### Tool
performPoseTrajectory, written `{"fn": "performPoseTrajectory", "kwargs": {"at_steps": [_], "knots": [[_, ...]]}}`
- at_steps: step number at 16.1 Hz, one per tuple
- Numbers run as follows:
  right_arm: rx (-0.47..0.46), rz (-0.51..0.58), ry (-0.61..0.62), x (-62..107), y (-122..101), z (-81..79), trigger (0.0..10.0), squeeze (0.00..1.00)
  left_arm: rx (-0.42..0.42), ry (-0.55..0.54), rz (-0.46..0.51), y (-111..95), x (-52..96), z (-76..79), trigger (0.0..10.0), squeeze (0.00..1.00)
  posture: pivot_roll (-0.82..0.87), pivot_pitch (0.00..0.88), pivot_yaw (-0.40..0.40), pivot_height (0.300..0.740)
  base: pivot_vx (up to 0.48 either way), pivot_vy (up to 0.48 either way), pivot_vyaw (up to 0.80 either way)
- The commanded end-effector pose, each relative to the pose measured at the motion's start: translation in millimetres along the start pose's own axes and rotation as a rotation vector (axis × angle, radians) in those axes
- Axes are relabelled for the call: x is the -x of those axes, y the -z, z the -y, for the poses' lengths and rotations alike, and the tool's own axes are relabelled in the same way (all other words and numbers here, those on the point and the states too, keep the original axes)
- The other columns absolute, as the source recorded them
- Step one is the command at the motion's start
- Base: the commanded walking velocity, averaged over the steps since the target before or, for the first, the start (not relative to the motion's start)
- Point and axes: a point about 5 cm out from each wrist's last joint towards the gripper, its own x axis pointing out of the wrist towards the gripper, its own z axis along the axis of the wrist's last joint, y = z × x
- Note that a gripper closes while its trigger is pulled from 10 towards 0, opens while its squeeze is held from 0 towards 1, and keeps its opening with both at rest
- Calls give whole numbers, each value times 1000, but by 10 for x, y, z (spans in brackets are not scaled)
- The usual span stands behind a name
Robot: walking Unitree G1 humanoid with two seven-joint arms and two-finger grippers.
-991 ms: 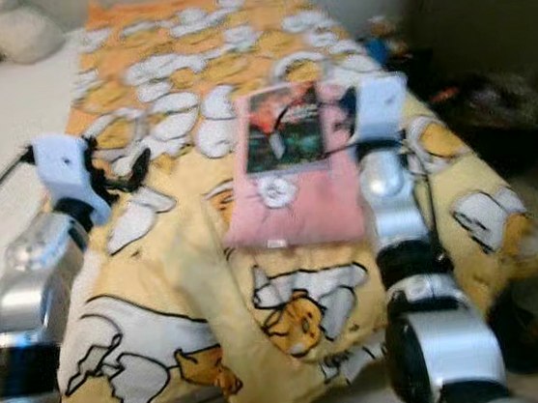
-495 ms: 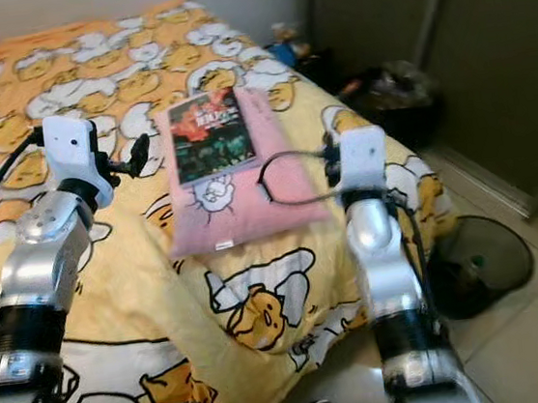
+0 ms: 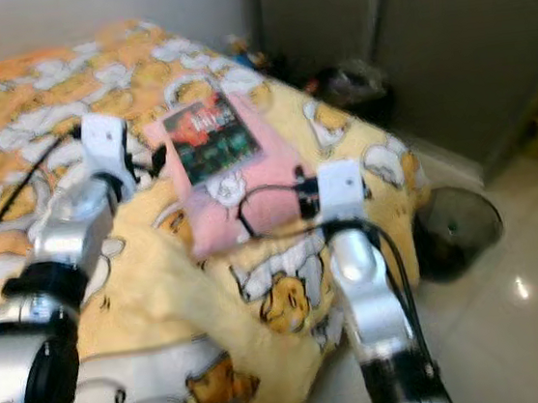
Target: Clean up the room
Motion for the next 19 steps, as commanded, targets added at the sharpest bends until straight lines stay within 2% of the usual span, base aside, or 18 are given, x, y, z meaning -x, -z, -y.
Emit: {"fn": "performPoseTrajectory", "kwargs": {"at_steps": [1,2,4,5,6,7,9,11,12,13,14,15,16,17,18,19], "knots": [[10,-25,20,54,47,52,10000,1000,61,29,-16,-5,-43,117,10000,0,-206,0,106,740,0,0,-688],[15,-42,9,124,94,37,10000,1000,148,59,-51,51,-73,272,10000,0,-224,8,111,740,0,0,-506],[31,-60,2,208,117,46,10000,1000,226,84,-63,53,-108,491,10000,0,-260,24,120,740,0,0,0],[35,-63,4,244,114,54,10000,639,238,68,-60,32,-122,551,10000,0,-275,31,123,740,0,0,0],[36,-65,8,264,111,62,10000,114,234,51,-49,12,-129,560,10000,0,-291,38,126,740,0,0,0],[38,-65,19,306,104,80,10000,0,210,3,-14,-46,-139,548,10000,0,-313,49,132,740,0,0,0],[56,-65,39,400,95,131,10000,0,131,-48,98,-223,-154,574,10000,0,-335,63,136,740,0,0,0],[60,-62,42,496,80,155,10000,0,18,-67,125,-244,-151,618,10000,0,-356,90,134,740,0,0,0],[44,-63,16,559,69,128,10000,0,26,-93,100,-185,-145,589,10000,0,-362,94,138,740,0,0,0],[21,-58,-15,670,44,110,10000,0,73,-80,91,-132,-135,570,10000,0,-372,93,143,740,0,0,0],[9,-53,-25,783,13,136,10000,0,86,-23,121,-123,-120,572,10000,0,-370,96,142,740,0,0,0],[-21,-57,-39,944,-16,197,10000,0,55,61,203,-109,-55,467,10000,0,-356,96,134,740,0,0,0],[-30,-63,-47,1018,-23,225,10000,0,52,92,229,-71,4,377,10000,0,-318,95,123,740,0,0,0],[-46,-68,-49,1098,-37,265,10000,0,27,99,257,21,165,182,10000,0,-295,90,117,740,0,0,0],[-71,-74,-48,1193,-48,323,10000,0,-6,85,275,177,562,-65,10000,0,-249,81,107,740,0,0,0],[-77,-73,-64,1229,-31,348,10000,0,-14,30,263,331,1007,-140,10000,0,-186,52,85,740,0,0,0]]}}
